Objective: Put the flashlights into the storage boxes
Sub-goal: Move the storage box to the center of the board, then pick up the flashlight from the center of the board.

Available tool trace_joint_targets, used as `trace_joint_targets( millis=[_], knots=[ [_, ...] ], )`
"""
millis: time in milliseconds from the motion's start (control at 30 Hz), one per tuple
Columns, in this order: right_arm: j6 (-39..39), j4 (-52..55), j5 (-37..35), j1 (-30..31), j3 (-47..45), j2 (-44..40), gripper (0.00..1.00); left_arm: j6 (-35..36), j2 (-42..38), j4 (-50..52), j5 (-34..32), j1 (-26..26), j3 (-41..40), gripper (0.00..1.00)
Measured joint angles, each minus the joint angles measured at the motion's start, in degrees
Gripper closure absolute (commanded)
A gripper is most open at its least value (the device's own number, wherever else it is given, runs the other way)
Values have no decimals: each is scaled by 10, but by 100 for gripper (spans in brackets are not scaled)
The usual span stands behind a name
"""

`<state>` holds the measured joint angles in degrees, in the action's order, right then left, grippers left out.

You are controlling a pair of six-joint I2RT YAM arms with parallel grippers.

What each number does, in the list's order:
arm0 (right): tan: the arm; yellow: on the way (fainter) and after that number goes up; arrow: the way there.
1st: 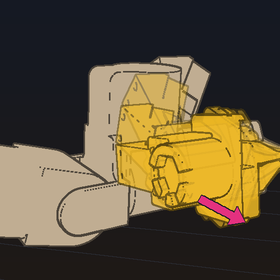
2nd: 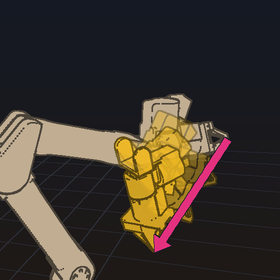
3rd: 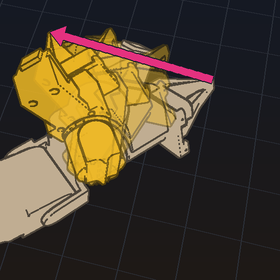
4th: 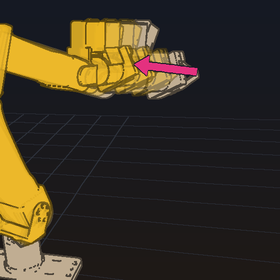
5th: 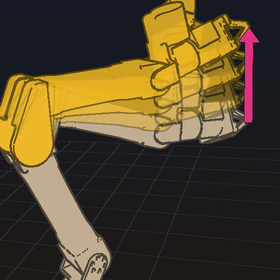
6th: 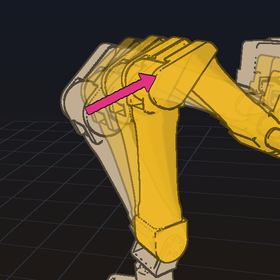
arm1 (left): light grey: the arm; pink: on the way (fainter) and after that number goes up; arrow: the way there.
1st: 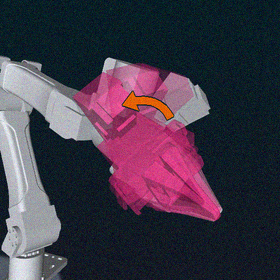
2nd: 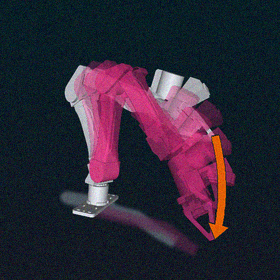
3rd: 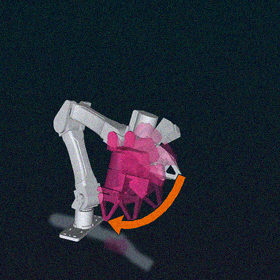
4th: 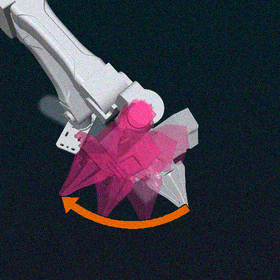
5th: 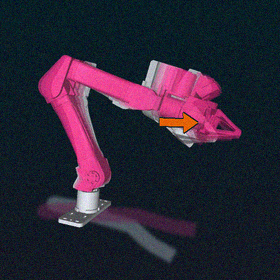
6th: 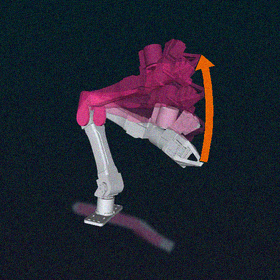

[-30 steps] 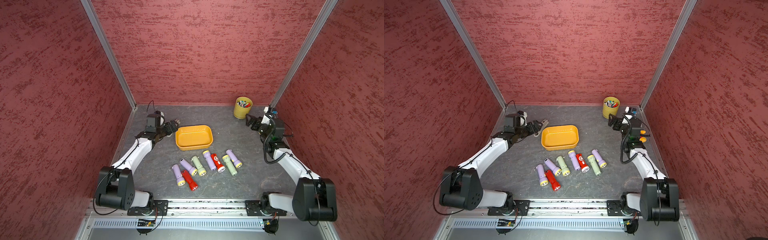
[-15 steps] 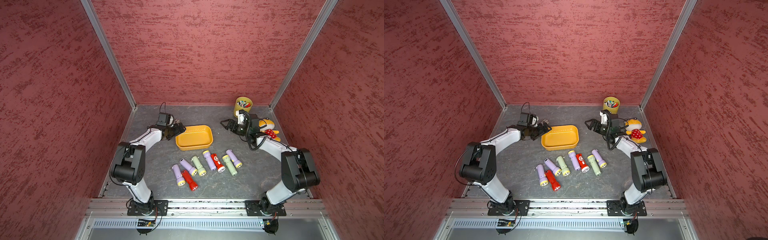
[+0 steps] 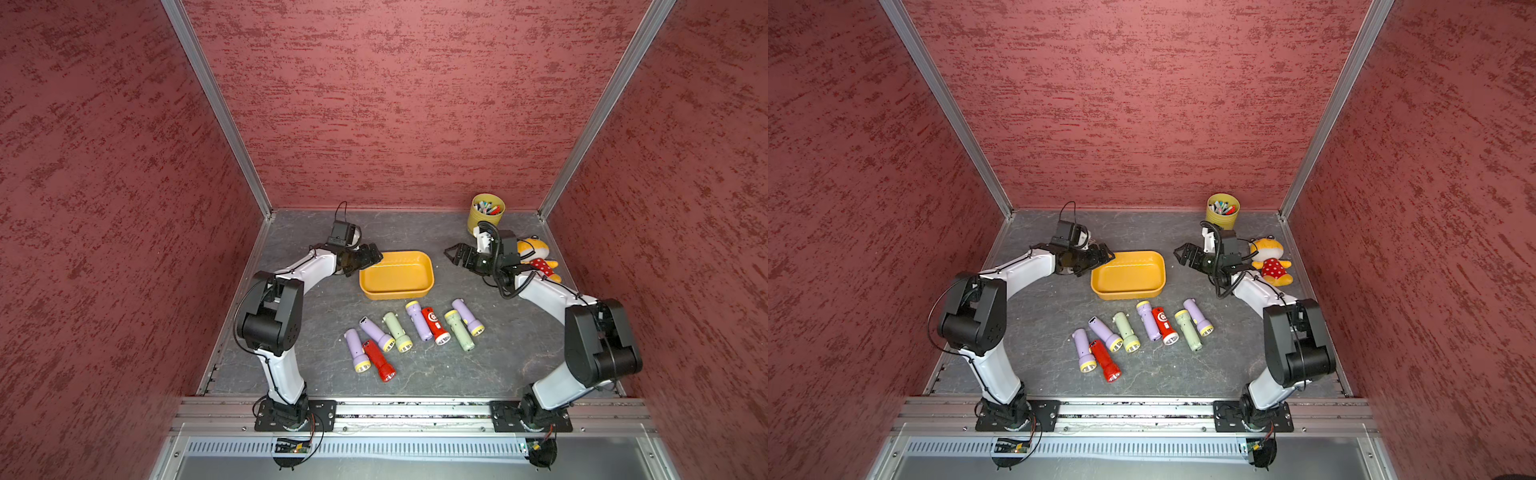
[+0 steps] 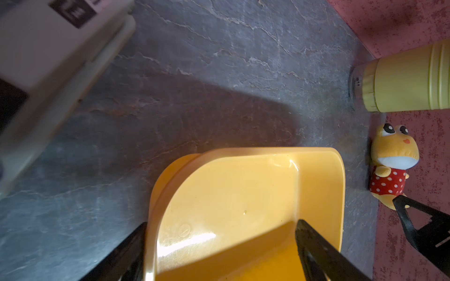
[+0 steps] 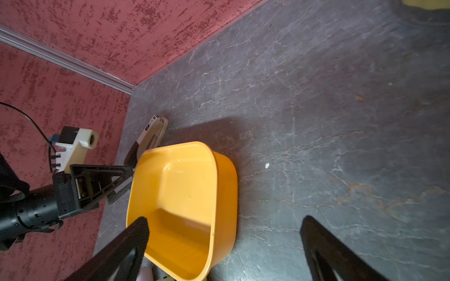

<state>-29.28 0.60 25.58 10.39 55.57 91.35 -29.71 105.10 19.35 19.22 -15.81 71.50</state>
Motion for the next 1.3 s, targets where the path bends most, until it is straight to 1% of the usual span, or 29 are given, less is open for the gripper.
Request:
trace_joint_targets(
  millis=[200,467,600,667,767,833,867,900,933,1000,1067,1200,1300],
  knots=[
    [38,66,-30,0,22,-9,3,0,15,-2,11,-30,24,8],
    [78,148,-80,1,22,-57,6,0,39,-8,27,-58,53,8],
    [93,195,-105,5,22,-75,14,0,36,-10,27,-60,51,8],
    [99,234,-122,10,22,-89,19,0,18,-14,20,-56,33,8],
    [101,294,-141,31,22,-112,28,1,-37,-14,-7,-46,-10,8],
    [96,332,-149,56,22,-127,38,9,-92,-16,-41,-40,-45,8],
    [91,346,-151,68,22,-133,36,13,-113,-18,-53,-38,-57,7],
    [84,360,-152,81,22,-138,11,19,-140,-25,-68,-36,-73,7],
    [77,371,-152,92,22,-141,1,24,-163,-33,-79,-36,-87,7],
    [67,382,-147,111,17,-144,1,35,-200,-52,-92,-36,-117,8],
    [54,387,-146,130,7,-145,1,46,-236,-81,-92,-37,-159,7],
    [30,405,-170,163,-3,-146,1,58,-305,-122,-79,-42,-255,7],
    [16,407,-184,183,-4,-152,1,61,-349,-136,-75,-46,-303,7]
  ],
)
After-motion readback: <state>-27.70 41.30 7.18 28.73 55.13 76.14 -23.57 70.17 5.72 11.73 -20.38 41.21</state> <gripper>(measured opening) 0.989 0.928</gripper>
